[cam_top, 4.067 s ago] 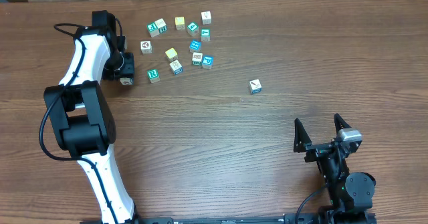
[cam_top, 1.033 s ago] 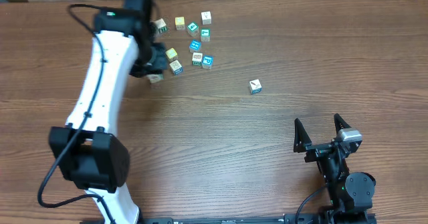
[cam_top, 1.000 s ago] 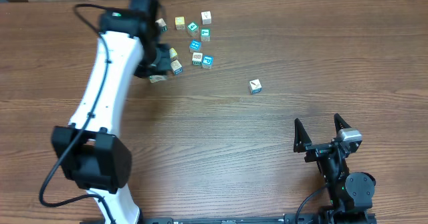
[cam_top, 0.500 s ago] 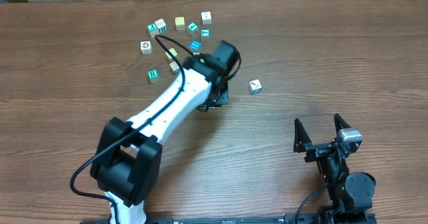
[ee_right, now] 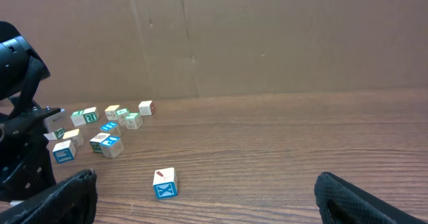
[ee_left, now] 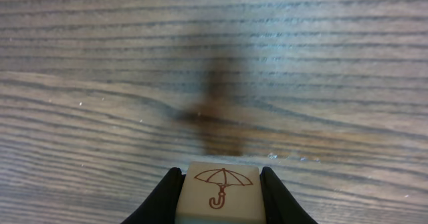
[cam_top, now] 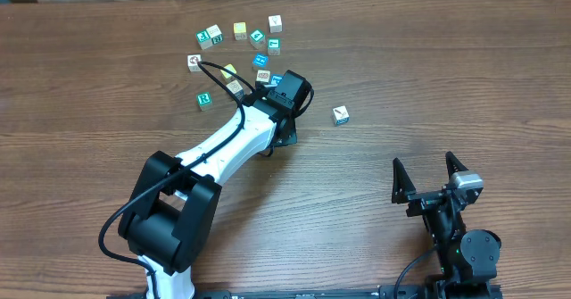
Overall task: Form a horizontal line
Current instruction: 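Carry the umbrella block rightward and lower it onto the table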
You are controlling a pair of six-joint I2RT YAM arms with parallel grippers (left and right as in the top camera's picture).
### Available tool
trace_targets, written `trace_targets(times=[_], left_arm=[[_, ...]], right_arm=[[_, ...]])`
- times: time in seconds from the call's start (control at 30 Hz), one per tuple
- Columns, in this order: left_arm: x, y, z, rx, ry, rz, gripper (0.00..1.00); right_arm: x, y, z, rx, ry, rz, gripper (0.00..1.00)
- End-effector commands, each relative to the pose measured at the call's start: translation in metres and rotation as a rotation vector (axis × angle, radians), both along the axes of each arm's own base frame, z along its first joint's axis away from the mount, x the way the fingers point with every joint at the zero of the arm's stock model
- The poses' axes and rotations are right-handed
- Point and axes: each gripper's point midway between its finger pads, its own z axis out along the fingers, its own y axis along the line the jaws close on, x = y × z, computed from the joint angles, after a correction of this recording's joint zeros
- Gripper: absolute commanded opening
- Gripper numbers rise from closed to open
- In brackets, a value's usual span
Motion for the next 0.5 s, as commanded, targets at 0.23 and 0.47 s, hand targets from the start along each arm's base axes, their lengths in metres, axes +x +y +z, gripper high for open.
trace_targets(times=[0.23, 0.47], left_arm=[[0.015, 0.003, 0.001, 0.024, -0.058, -0.028, 0.16], [0.030, 0.015, -0.012, 0.031, -0.072, 0.012, 0.17]], right_arm=[[0.000, 0.000, -0.003, 0.003, 0.000, -0.002, 1.00], [0.000, 0.000, -0.003, 0.003, 0.000, -0.002, 1.00]])
